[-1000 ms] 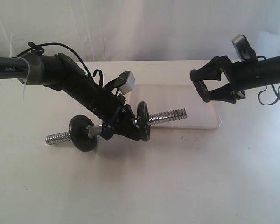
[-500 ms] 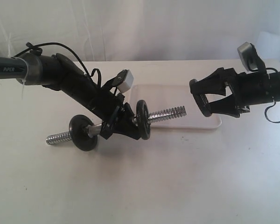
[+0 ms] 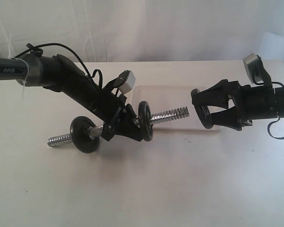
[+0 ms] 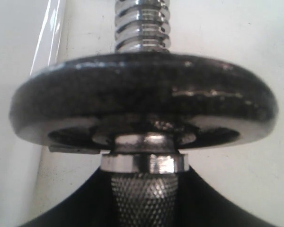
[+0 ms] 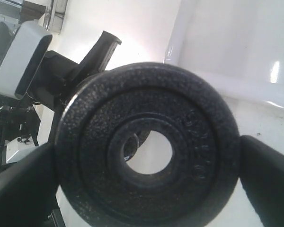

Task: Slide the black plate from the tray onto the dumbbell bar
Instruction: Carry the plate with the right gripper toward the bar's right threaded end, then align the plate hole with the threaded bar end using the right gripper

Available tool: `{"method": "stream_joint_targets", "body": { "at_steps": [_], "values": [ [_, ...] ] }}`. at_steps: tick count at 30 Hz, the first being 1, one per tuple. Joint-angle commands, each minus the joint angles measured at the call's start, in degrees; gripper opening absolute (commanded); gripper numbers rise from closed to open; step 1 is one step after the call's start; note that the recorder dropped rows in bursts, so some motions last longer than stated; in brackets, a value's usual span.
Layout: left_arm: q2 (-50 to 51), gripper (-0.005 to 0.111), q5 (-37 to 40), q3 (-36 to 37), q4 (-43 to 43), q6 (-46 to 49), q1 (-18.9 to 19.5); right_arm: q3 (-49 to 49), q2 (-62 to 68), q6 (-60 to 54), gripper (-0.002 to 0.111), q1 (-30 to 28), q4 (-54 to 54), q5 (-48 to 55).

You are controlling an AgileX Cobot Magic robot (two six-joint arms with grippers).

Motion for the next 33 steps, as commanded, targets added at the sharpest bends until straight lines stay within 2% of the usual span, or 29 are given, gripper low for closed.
{"method": "stream_joint_targets", "body": {
  "at_steps": [1, 9, 33],
  "values": [
    [-1.0, 0.000, 3.0, -0.3, -6.9, 1.6, -0.1, 0.5, -1.2, -2.5, 0.000, 0.6, 5.6, 3.1],
    [-1.0, 0.000, 3.0, -0.3, -6.9, 1.6, -0.1, 0.5, -1.2, -2.7, 0.000, 4.0, 9.1, 3.1],
    [-1.0, 0.000, 3.1, -0.3, -6.9, 1.9, -0.1, 1.7, 0.0, -2.1, 0.000, 4.0, 4.5, 3.1]
  ]
}}
